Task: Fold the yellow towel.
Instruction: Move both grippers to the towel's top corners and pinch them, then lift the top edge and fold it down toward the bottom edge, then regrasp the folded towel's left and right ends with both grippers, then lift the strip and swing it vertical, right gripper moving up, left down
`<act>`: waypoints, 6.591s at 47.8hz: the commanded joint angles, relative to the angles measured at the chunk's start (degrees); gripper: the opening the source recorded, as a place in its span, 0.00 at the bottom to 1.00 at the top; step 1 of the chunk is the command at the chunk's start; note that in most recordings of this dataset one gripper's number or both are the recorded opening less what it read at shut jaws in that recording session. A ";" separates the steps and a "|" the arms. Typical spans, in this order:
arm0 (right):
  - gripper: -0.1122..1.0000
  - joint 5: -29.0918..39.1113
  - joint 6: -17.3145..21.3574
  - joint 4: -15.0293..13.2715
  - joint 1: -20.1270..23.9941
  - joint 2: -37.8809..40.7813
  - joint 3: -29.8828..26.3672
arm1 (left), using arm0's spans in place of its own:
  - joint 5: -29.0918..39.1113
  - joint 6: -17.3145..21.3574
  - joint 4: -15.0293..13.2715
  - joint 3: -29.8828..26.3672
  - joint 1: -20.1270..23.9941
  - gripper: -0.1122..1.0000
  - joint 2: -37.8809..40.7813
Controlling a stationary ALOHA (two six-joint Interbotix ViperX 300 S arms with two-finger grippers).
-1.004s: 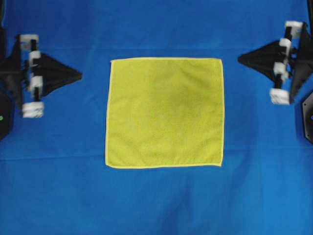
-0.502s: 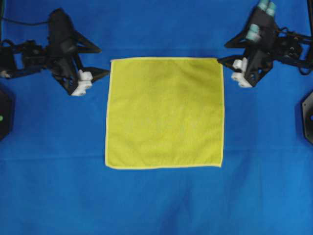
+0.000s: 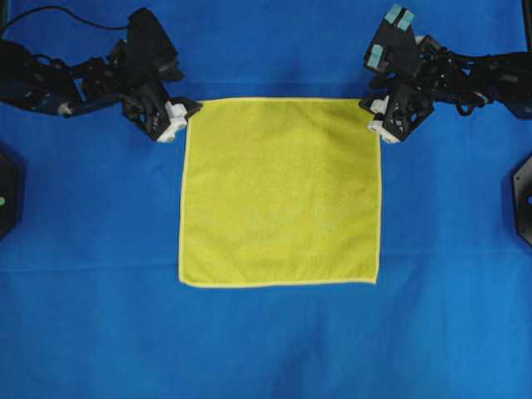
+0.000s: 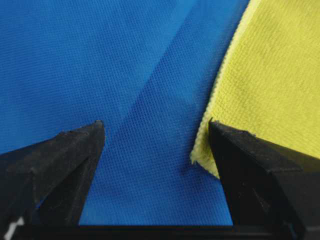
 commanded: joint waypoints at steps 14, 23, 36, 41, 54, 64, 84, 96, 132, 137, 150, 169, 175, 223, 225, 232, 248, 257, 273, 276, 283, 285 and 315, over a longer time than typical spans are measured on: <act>0.40 -0.44 -0.09 -0.18 -0.70 0.35 -0.44 | 3.25 0.62 0.18 -2.29 -0.18 0.61 1.14; 0.12 -0.44 0.26 -0.09 0.00 0.35 -0.53 | 5.27 3.08 0.18 -2.29 -1.41 0.17 1.14; 0.12 -0.35 0.62 0.09 0.00 -0.09 -0.88 | 7.03 3.78 0.18 -2.64 -1.32 0.11 -1.05; 0.12 -0.18 0.62 0.09 0.00 -2.02 -0.88 | 9.76 4.04 0.18 -3.34 -0.97 0.11 -4.31; 0.12 2.11 0.62 0.26 0.00 -8.35 -0.18 | 12.57 7.91 0.18 -3.60 -0.70 0.11 -9.76; 0.12 2.11 0.79 0.88 0.26 -9.05 0.44 | 12.74 8.00 0.18 -3.78 -1.05 0.11 -9.76; 0.12 6.50 3.69 2.29 8.96 -12.39 1.67 | 18.02 7.29 0.18 -2.64 -11.60 0.11 -13.45; 0.12 10.20 10.90 2.37 19.78 -16.44 3.87 | 21.01 5.10 0.18 -2.64 -23.64 0.11 -13.80; 0.12 11.43 22.59 2.37 40.43 -14.68 3.34 | 21.97 -5.62 0.18 -4.13 -41.48 0.11 -11.87; 0.12 11.34 22.59 2.37 40.61 -14.50 3.25 | 22.06 -5.62 0.18 -4.13 -42.01 0.11 -11.78; 0.12 10.28 22.59 2.11 40.61 -12.92 2.72 | 22.06 -5.62 0.18 -4.31 -41.75 0.11 -11.51; 0.68 12.83 21.62 -0.09 39.90 -15.47 -0.18 | 23.12 -4.66 0.18 -4.57 -39.11 0.75 -14.06; 0.61 13.45 21.88 -3.52 36.56 -17.58 -0.09 | 23.55 -3.60 0.18 -4.31 -35.07 0.71 -15.64; 0.61 12.39 22.59 -6.15 22.41 -6.06 2.11 | 20.21 0.88 0.18 -1.76 -21.80 0.68 -5.71; 0.61 12.30 22.59 -6.15 22.50 -6.06 2.02 | 20.30 0.88 0.18 -1.85 -21.80 0.68 -5.62; 0.60 12.30 22.59 -6.15 23.29 -6.06 2.02 | 20.74 -0.09 0.18 -2.11 -21.80 0.65 -5.71; 0.11 12.22 22.68 -6.06 26.19 -6.06 1.93 | 29.71 0.70 0.18 -5.45 -23.47 0.12 -4.48; 0.11 12.48 22.76 -6.06 26.19 -6.33 1.41 | 30.59 0.35 0.18 -5.80 -23.47 0.12 -5.62; 0.11 22.94 22.50 -6.59 25.93 -17.31 -2.37 | 37.88 -1.23 0.18 -9.23 -24.61 0.12 -16.79; 0.11 25.14 22.50 -6.94 25.93 -19.78 -3.16 | 39.46 -1.14 0.18 -9.76 -24.70 0.12 -19.34; 0.11 29.79 22.59 -7.38 26.02 -25.93 -5.01 | 40.08 -1.23 0.18 -10.02 -24.70 0.12 -23.64; 0.11 30.50 22.59 -7.38 26.02 -27.25 -5.36 | 39.99 -1.14 0.18 -9.93 -24.79 0.12 -24.96; 0.11 26.81 23.55 -14.68 12.83 -23.82 -8.44 | 25.31 -0.18 0.18 -8.35 -31.55 0.12 -25.75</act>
